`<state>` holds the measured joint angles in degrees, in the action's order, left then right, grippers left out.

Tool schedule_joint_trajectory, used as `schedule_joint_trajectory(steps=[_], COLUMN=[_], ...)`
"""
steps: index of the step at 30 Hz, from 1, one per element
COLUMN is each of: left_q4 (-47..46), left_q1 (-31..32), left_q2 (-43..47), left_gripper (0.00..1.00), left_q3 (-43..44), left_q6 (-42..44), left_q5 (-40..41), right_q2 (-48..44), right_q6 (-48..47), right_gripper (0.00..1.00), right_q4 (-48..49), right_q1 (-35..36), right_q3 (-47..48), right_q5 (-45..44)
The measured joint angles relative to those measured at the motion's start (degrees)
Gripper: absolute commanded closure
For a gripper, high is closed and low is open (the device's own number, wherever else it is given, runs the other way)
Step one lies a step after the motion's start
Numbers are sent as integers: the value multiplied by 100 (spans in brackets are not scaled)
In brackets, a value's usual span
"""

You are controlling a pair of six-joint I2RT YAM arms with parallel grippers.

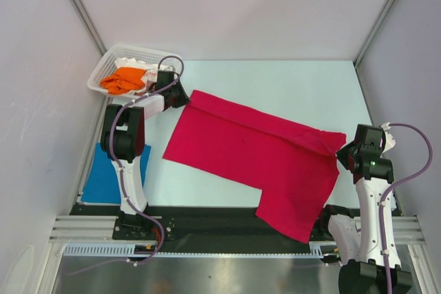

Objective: Fold and stack the t-shirts
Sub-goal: Fold the tshirt

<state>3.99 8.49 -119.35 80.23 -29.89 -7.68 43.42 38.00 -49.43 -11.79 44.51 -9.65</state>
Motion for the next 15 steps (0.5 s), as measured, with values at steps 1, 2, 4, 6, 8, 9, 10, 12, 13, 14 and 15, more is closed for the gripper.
schedule_joint_trajectory(steps=[1,2,4,6,8,9,10,12,13,14,15], left_q4=[0,-2,-7,-7,-11,-15,-4,-4,-9,-15,-33], left_q1=[0,2,2,2,2,2,2,-2,-9,-11,-13], left_q2=[0,0,4,24,59,90,116,140,149,151,151], left_gripper=[80,73,67,61,57,57,57,57,57,59,59], left_q3=[0,0,0,-13,-46,-72,-85,-92,-94,-98,-101], left_q6=[2,7,42,59,59,66,83,87,90,90,87], left_q5=[0,0,2,15,44,55,57,66,57,33,-20], right_q2=[0,2,9,26,57,70,87,109,116,118,120], right_q6=[0,0,0,0,0,0,7,42,66,94,111], right_gripper=[100,100,97,96,96,94,94,92,91,90,87], right_q4=[0,0,0,0,2,0,0,0,-2,-2,-4], right_q1=[0,0,-2,0,0,0,0,0,0,0,-2], right_q3=[0,2,2,2,2,0,0,0,0,0,0], right_q5=[0,0,0,0,0,0,0,2,2,2,-2])
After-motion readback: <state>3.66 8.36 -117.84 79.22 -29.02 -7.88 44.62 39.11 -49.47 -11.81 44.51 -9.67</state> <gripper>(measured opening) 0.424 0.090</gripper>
